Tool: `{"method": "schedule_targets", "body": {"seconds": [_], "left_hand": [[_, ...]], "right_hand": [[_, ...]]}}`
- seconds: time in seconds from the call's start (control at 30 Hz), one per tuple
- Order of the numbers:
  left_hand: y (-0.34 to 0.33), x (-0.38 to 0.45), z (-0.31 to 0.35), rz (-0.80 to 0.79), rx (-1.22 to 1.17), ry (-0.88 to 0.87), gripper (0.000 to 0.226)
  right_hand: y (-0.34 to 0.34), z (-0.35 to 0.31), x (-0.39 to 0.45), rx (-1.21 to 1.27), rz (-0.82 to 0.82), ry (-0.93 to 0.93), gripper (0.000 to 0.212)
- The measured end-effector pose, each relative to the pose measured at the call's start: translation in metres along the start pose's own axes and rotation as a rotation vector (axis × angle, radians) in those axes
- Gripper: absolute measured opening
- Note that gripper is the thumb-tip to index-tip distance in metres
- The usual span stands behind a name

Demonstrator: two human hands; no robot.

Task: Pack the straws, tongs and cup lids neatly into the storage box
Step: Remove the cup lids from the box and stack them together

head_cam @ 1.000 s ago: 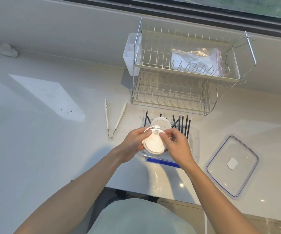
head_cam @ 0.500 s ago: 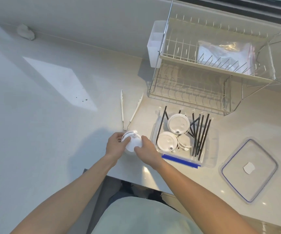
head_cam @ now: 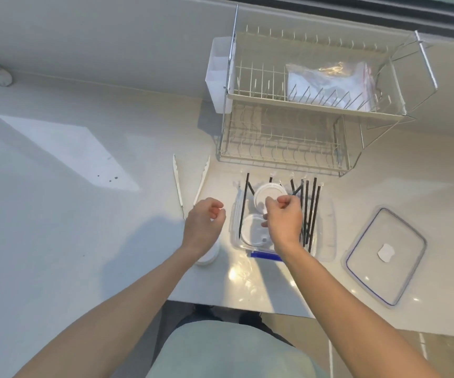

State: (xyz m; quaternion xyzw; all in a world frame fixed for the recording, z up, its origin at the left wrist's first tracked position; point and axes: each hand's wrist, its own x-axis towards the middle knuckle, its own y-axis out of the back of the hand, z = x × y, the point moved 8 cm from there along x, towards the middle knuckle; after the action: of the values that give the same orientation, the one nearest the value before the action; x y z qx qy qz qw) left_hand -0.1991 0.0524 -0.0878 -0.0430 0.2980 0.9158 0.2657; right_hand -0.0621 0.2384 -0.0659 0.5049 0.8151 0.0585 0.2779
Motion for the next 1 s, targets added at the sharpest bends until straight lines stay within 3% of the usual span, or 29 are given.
{"method": "schedule_targets", "body": {"seconds": [0.13, 0.3, 0.47, 0.57, 0.7, 0.8, 0.9, 1.0], "left_hand": [[-0.04, 0.019, 0.066, -0.136, -0.047, -0.155, 0.02], [-0.083, 0.029, 0.094, -0.343, 0.185, -0.213, 0.05], [-0.087, 0.035, 0.096, -0.348, 0.174, -0.163, 0.052], [-0.078, 0.036, 0.102, -0.3, 0.205, -0.234, 0.056], [-0.069, 0.036, 0.11, -0.285, 0.207, -0.3, 0.068], [-0.073, 0.038, 0.1, -0.436, 0.081, -0.119, 0.056], [-0.073, 0.03, 0.084, -0.516, -0.053, -0.021, 0.035], [-0.055, 0.025, 0.059, -0.387, -0.229, 0.09, 0.028]], "right_hand": [[0.019, 0.026, 0.027, 0.129, 0.034, -0.282, 0.028], [0.011, 0.047, 0.034, 0.259, -0.089, -0.472, 0.019], [0.021, 0.048, 0.04, 0.211, -0.123, -0.349, 0.022], [0.033, 0.04, 0.043, 0.169, -0.19, -0.212, 0.026], [0.038, 0.014, 0.045, 0.0, -0.433, 0.003, 0.022], [0.031, -0.003, 0.04, -0.18, -0.594, 0.147, 0.013], [0.025, -0.006, 0.04, -0.217, -0.574, 0.185, 0.01], [0.027, 0.017, 0.045, -0.304, -0.416, 0.108, 0.022]]}}
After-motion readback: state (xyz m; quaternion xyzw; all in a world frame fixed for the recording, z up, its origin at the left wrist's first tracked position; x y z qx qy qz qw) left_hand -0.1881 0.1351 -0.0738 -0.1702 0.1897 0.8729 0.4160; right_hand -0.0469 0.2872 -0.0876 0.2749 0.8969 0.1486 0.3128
